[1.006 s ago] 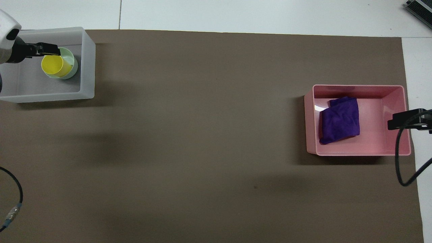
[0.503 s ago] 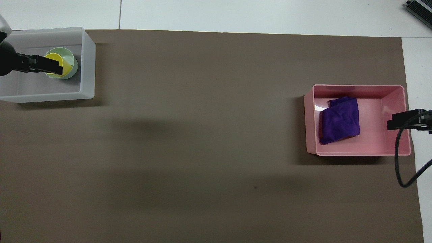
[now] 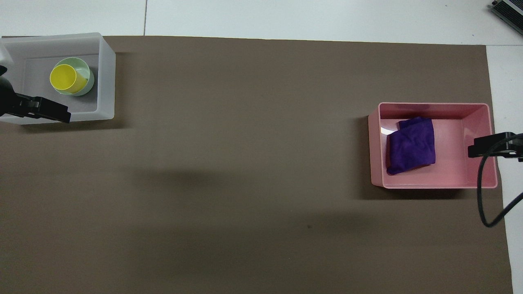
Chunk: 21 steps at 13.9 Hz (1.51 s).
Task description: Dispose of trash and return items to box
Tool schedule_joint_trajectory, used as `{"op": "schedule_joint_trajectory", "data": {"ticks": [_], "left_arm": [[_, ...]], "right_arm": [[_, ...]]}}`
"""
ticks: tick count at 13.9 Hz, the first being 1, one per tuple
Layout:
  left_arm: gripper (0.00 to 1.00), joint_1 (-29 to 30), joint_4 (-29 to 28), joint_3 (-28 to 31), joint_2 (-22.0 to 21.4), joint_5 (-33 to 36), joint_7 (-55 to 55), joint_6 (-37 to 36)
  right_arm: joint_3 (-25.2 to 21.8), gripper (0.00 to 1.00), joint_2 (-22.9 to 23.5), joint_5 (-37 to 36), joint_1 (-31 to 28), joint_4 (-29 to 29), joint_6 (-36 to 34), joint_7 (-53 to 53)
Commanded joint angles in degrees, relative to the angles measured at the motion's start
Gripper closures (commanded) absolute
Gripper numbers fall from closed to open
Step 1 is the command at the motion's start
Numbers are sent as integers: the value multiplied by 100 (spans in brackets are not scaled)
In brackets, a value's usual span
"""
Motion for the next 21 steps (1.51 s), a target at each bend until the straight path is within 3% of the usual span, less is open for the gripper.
{"op": "schedule_joint_trajectory", "data": {"ticks": [1, 7, 21], "left_arm": [[0, -88, -451, 95, -398, 103, 50, -112], [0, -290, -847, 148, -663, 103, -231, -86], [0, -228, -821, 324, -619, 111, -249, 11]], "right_arm": [[19, 0, -113, 110, -78, -125, 28, -179], [10, 0, -174, 110, -69, -231, -15, -144], [10, 0, -183, 110, -60, -240, 11, -161]]}}
